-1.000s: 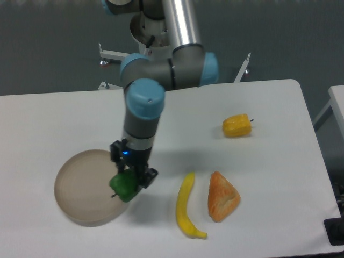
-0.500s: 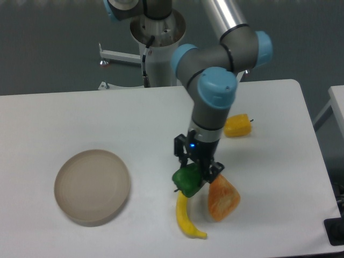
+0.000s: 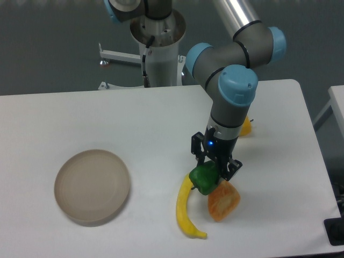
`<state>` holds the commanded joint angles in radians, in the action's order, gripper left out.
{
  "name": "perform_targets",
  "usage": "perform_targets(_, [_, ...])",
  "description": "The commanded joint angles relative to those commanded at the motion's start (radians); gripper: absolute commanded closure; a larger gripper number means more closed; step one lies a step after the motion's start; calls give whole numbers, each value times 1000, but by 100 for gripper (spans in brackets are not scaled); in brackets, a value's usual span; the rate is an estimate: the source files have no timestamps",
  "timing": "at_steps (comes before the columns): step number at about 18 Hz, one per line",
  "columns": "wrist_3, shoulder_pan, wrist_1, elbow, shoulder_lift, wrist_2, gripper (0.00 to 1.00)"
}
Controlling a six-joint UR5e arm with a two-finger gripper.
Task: Pick up the green pepper from the plate
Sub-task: 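Lift the green pepper off the plate and carry it toward the banana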
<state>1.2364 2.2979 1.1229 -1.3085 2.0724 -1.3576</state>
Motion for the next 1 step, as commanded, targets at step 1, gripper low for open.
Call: perform_targets(1, [0, 0, -2, 0, 0, 2, 57])
